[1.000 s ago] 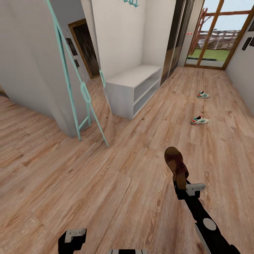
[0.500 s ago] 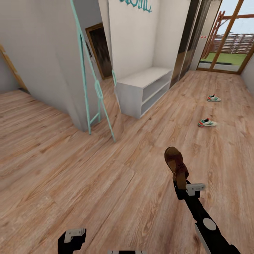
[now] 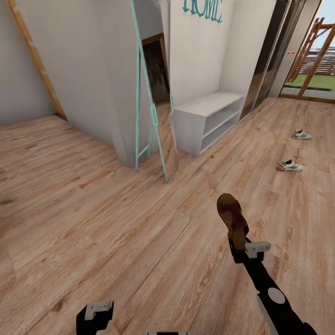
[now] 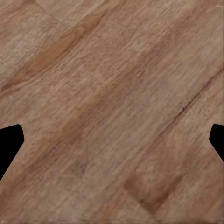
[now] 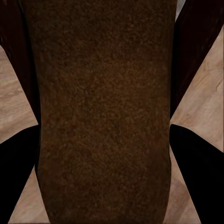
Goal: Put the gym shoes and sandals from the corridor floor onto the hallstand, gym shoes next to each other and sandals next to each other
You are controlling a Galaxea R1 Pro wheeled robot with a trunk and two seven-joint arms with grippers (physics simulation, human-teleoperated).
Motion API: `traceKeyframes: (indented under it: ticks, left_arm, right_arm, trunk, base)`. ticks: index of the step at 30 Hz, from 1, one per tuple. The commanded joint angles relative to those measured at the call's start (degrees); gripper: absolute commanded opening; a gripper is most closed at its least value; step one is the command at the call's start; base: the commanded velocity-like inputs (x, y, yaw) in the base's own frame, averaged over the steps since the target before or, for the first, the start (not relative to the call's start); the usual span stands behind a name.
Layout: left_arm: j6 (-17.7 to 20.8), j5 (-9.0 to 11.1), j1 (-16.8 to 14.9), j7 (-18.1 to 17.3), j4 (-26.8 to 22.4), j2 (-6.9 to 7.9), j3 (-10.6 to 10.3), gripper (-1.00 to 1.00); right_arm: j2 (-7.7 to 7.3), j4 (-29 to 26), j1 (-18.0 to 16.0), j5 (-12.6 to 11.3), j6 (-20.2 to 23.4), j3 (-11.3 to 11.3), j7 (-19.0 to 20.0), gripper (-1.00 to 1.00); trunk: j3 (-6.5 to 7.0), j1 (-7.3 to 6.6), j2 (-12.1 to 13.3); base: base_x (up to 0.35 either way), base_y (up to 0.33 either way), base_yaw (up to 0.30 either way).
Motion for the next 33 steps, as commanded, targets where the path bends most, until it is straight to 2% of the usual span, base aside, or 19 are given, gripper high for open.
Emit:
traceKeyframes:
  ticks: [1, 17, 20, 21, 24, 25, 26, 27, 30, 33]
  left_arm:
    - [-0.2, 0.17, -0.05, 0.11, 0.05, 0.0, -0.07, 1.0]
    - [-0.18, 0.17, -0.06, 0.11, 0.06, 0.0, -0.07, 1.0]
    - [-0.2, 0.13, -0.07, 0.11, 0.08, 0.0, -0.07, 1.0]
    - [-0.2, 0.04, -0.05, 0.11, 0.12, 0.0, -0.07, 1.0]
    - [-0.23, 0.01, -0.05, 0.11, 0.13, 0.03, -0.07, 1.0]
    - [-0.24, 0.01, -0.06, 0.11, 0.13, 0.05, -0.07, 1.0]
    - [-0.25, 0.0, -0.04, 0.11, 0.14, 0.03, -0.07, 1.0]
    - [-0.25, 0.0, -0.04, 0.11, 0.14, 0.03, -0.07, 1.0]
    - [-0.23, 0.04, -0.01, 0.11, 0.17, 0.06, -0.07, 1.0]
    - [-0.25, 0.06, -0.01, 0.11, 0.39, 0.03, -0.07, 1.0]
  right_arm:
    - [0.01, 0.0, -0.01, 0.19, -0.15, -0.09, 0.14, -1.0]
    - [-0.07, 0.01, -0.01, 0.21, -0.13, -0.09, 0.17, -1.0]
    - [-0.07, 2.9, -0.01, 0.24, -0.15, -0.09, 0.31, -1.0]
    - [-0.09, 8.96, 0.02, 0.19, -1.45, -0.11, 0.37, -1.0]
    - [-0.11, 13.68, 0.06, 0.16, -4.87, -0.31, 0.25, -1.0]
    - [-0.1, 16.17, 0.06, 0.16, -7.41, -0.64, 0.18, -1.0]
    - [-0.08, 24.36, 0.08, 0.15, -15.61, -2.31, 0.02, -1.0]
    - [-0.08, 27.08, 0.08, 0.14, -18.1, -2.98, 0.0, -1.0]
    - [0.05, 33.7, 0.08, 0.12, -24.41, -4.75, -0.03, -1.0]
    - [0.14, 37.21, 0.11, 0.12, -27.59, -5.3, -0.03, -1.0]
  trunk:
    - [0.03, -0.02, -0.01]
    - [1.02, -0.02, -0.01]
    - [1.21, -0.02, -0.01]
    - [1.27, -0.02, -0.01]
    - [1.44, -0.02, -0.01]
    - [1.49, -0.02, -0.01]
    - [1.55, -0.02, -0.01]
    - [1.6, -0.02, -0.01]
    - [1.77, -0.02, -0.01]
    - [1.93, -0.02, -0.01]
  base:
    - [-0.071, 0.01, 0.211]
    - [-0.012, 0.002, 0.211]
    - [0.0, 0.0, 0.211]
    - [0.0, 0.0, 0.219]
    - [0.0, 0.0, 0.223]
    - [0.0, 0.0, 0.226]
    - [0.0, 0.0, 0.227]
    - [0.0, 0.0, 0.228]
    - [0.0, 0.0, 0.228]
    - [0.0, 0.0, 0.228]
